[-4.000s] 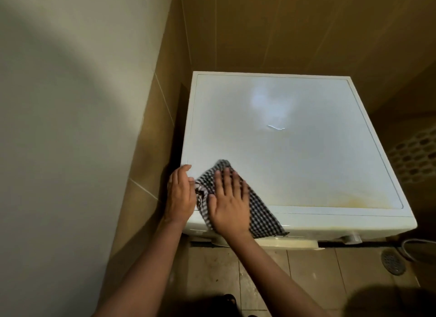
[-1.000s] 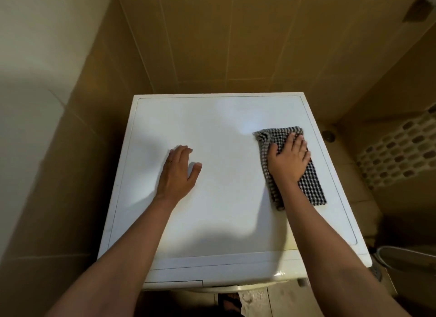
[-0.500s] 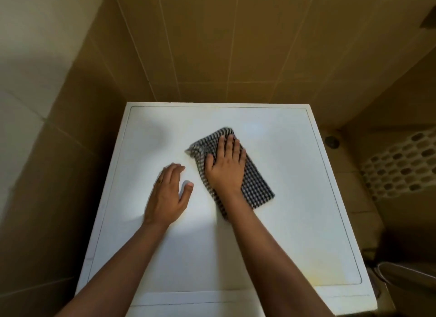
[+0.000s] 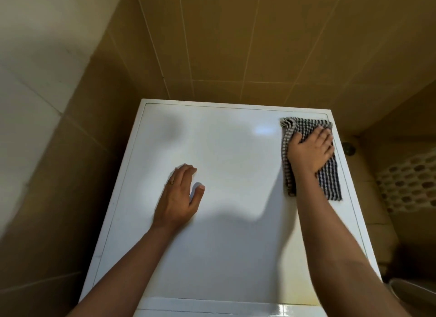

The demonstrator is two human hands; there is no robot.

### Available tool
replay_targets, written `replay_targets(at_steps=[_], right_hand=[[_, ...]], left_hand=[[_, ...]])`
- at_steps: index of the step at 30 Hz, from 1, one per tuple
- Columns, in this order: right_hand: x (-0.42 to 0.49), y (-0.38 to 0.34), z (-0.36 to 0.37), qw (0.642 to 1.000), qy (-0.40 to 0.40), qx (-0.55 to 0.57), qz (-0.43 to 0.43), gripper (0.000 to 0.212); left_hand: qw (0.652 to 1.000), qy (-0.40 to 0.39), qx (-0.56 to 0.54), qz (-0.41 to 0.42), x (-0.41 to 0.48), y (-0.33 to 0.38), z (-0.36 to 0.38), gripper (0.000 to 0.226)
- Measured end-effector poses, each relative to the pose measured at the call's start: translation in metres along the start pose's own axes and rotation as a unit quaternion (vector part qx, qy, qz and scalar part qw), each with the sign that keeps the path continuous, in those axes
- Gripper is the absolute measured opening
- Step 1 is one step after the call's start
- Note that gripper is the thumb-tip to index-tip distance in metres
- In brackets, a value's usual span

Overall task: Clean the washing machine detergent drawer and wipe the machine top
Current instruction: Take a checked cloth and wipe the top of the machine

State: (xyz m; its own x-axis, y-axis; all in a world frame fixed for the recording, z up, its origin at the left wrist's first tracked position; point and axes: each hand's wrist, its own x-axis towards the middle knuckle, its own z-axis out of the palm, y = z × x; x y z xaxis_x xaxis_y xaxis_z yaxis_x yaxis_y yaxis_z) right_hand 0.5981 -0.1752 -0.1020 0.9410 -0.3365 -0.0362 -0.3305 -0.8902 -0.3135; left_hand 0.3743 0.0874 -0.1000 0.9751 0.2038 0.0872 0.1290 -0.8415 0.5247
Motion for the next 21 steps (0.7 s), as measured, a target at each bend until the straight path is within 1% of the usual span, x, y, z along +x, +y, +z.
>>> replay_targets(at_steps=[2,3,4,7,10,13,15,16,19,21], right_hand=[[-0.038,-0.006,0.003,0.999,0.021,0.01,0.04,0.074],[-0.059,-0.012,0.006,0.999,0.023,0.009,0.034,0.075],[-0.08,-0.021,0.01,1.0,0.018,0.002,0.008,0.076],[-0.116,-0.05,0.025,0.994,-0.014,-0.016,-0.11,0.075],[-0.092,-0.065,0.028,0.984,-0.053,-0.024,-0.167,0.074],[-0.034,-0.065,0.026,0.982,-0.048,-0.027,-0.178,0.071],[0.003,-0.056,0.021,0.988,-0.045,-0.023,-0.148,0.071],[0.019,-0.049,0.017,0.992,-0.039,-0.022,-0.116,0.072],[0.043,-0.026,0.007,1.0,0.007,0.002,0.026,0.075],[0.037,-0.031,0.008,0.996,0.019,0.007,0.086,0.077]], left_hand=[[1.0,-0.004,0.0,-0.003,0.0,0.0,0.0,0.058],[1.0,-0.004,-0.001,-0.004,0.0,0.0,0.0,0.057],[1.0,-0.002,-0.002,-0.004,0.0,0.001,0.001,0.057],[1.0,0.004,-0.003,-0.002,0.002,0.001,0.001,0.055],[1.0,0.008,-0.005,0.002,0.002,0.0,0.001,0.055],[1.0,0.014,-0.013,0.009,0.002,-0.001,0.002,0.054],[1.0,0.016,-0.013,0.008,0.002,-0.003,0.003,0.054],[1.0,0.018,-0.012,0.004,0.003,-0.004,0.003,0.054],[1.0,0.025,-0.014,0.005,0.003,-0.003,0.003,0.051],[0.999,0.033,-0.019,0.011,0.004,-0.003,0.003,0.049]])
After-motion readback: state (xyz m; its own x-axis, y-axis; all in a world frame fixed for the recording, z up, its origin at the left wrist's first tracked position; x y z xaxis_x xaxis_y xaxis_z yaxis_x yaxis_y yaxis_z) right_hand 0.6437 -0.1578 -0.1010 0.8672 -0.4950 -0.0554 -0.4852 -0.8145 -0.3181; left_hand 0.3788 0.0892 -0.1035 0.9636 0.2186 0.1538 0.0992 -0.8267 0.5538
